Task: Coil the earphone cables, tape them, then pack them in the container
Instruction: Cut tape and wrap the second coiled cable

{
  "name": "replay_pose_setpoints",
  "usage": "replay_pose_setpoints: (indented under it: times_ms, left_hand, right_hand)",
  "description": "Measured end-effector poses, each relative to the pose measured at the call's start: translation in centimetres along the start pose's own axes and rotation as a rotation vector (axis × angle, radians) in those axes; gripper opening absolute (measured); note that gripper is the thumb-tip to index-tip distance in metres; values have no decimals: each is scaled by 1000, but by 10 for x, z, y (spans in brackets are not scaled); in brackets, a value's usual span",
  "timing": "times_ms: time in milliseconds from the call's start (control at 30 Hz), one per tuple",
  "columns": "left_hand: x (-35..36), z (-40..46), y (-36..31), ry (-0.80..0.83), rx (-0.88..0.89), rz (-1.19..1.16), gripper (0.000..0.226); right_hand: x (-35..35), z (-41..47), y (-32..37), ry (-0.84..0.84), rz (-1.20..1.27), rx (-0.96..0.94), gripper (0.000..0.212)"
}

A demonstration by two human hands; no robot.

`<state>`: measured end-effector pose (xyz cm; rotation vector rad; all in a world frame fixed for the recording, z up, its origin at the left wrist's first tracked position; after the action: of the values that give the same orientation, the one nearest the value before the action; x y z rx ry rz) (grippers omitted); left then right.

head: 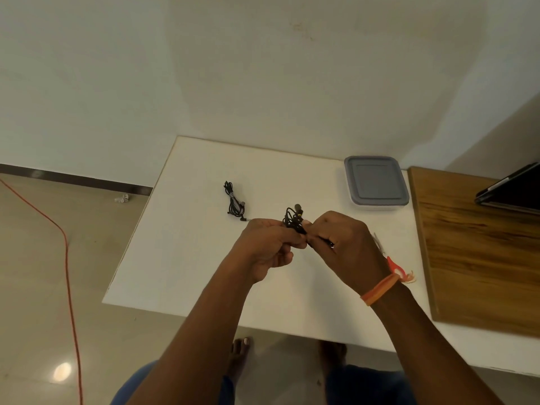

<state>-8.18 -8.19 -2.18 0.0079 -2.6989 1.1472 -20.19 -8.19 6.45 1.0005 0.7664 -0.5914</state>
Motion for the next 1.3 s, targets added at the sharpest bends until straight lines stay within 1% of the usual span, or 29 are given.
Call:
replay_pose_setpoints:
  times_ms: [67, 133, 200, 300, 333, 433, 533, 633, 733, 833, 900, 967, 1033, 1100, 1167, 1233, 1300]
  left_hand:
    - [0, -1, 2, -9, -24, -42, 13]
    - [0, 0, 2, -20, -34, -99, 14]
    - [-3, 1, -1, -49, -19, -154, 15]
    - [-1, 1, -4, -26, 4, -176, 15]
    - [1, 0, -4, 0, 10, -165, 15]
    - [2, -1, -8, 55, 52, -59, 19]
    - [4, -3, -14, 102, 125, 115, 17]
    - [6, -4, -18, 76, 191, 245, 13]
    - [5, -2, -16, 52, 200, 271, 16]
    - [3, -1, -15, 50, 184, 214, 14]
    - [1, -1, -14, 48, 163, 188, 22]
    - [-1, -1, -13, 48, 135, 197, 27]
    - [-2, -1, -12, 56, 110, 191, 27]
    - [-2, -1, -11, 64, 99, 171, 25]
    - [0, -1, -11, 63, 111, 223, 22]
    - [3, -2, -11, 53, 134, 270, 20]
    - [3, -2, -12, 38, 153, 282, 16]
  right_hand:
    - [3, -2, -1, 48, 22, 16, 28]
    - [7, -6, -3, 95, 70, 50, 32]
    - [13, -10, -4, 132, 145, 88, 22]
    - [13, -11, -7, 92, 176, 141, 24]
    - [11, -10, -7, 75, 180, 144, 21]
    - [6, -8, -9, 82, 191, 136, 15]
    - [3, -10, -19, 75, 248, 221, 15]
    - [9, -12, -29, 52, 252, 353, 16]
    - [19, -12, -31, 40, 203, 401, 16]
    - [19, -11, -29, 26, 200, 395, 17]
    - [19, -9, -27, 45, 192, 370, 16]
    - [21, -9, -29, 109, 249, 380, 17]
    - [24, -10, -31, 194, 349, 399, 21]
    - [23, -12, -32, 243, 374, 378, 20]
    - [23, -15, -33, 241, 310, 359, 20]
    - [26, -16, -32, 217, 181, 320, 20]
    - [31, -14, -27, 202, 85, 268, 27]
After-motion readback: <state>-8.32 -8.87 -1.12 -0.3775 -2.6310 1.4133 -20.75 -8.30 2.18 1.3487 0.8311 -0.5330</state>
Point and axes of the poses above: each hand's wrist, its own z-axis towards the middle knuckle, its own x-axis out of the palm, y = z × x, the point moved 9 cm from there along z, towards the middle knuckle, and after that the axes turned 3 degrees about x, right-handed, at the moved point
